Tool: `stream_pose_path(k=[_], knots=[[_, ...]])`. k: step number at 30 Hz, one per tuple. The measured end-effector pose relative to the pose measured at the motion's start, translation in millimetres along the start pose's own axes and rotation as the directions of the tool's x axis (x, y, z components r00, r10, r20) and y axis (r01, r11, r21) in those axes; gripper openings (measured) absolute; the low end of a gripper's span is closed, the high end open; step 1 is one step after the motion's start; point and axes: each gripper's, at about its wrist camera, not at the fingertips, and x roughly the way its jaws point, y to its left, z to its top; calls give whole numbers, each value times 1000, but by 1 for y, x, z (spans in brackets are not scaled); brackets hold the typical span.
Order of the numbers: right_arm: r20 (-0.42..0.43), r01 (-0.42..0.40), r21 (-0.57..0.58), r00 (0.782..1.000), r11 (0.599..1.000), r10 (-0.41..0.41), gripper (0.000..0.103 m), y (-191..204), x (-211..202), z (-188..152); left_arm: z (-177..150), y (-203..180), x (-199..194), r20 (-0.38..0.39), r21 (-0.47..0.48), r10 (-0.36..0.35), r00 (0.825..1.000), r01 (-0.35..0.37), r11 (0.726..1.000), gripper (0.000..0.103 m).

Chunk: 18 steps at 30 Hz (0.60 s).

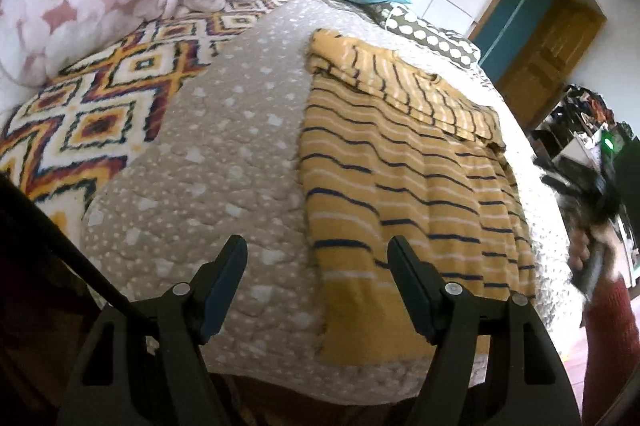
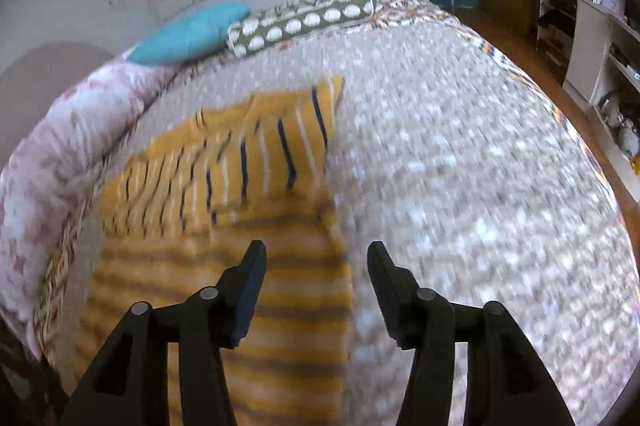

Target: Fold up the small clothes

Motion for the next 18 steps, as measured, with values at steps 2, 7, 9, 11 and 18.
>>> stream_pose_path(k=[2, 7, 9, 11, 18], knots=[[8, 24, 8, 1000, 1000, -24, 63, 7, 20, 14, 1, -3, -5, 9, 11, 17, 1000, -17, 1000, 72], [-73, 62, 53, 996, 997, -58, 64, 20, 93, 42, 2, 3, -7, 12, 11, 62, 998, -62, 998, 72], [-150, 50, 27, 988, 998, -46, 29, 24, 116, 42, 4, 9, -3, 0, 2, 76, 997, -76, 997, 72], [-143, 75, -54, 986, 996, -82, 21, 31, 116, 43, 6, 17, 0, -2, -12, 91, 996, -91, 996, 72], [-95, 312, -203, 937, 928, -336, 41, 26, 118, 46, 12, 36, 19, -38, -78, 76, 996, -79, 994, 72]])
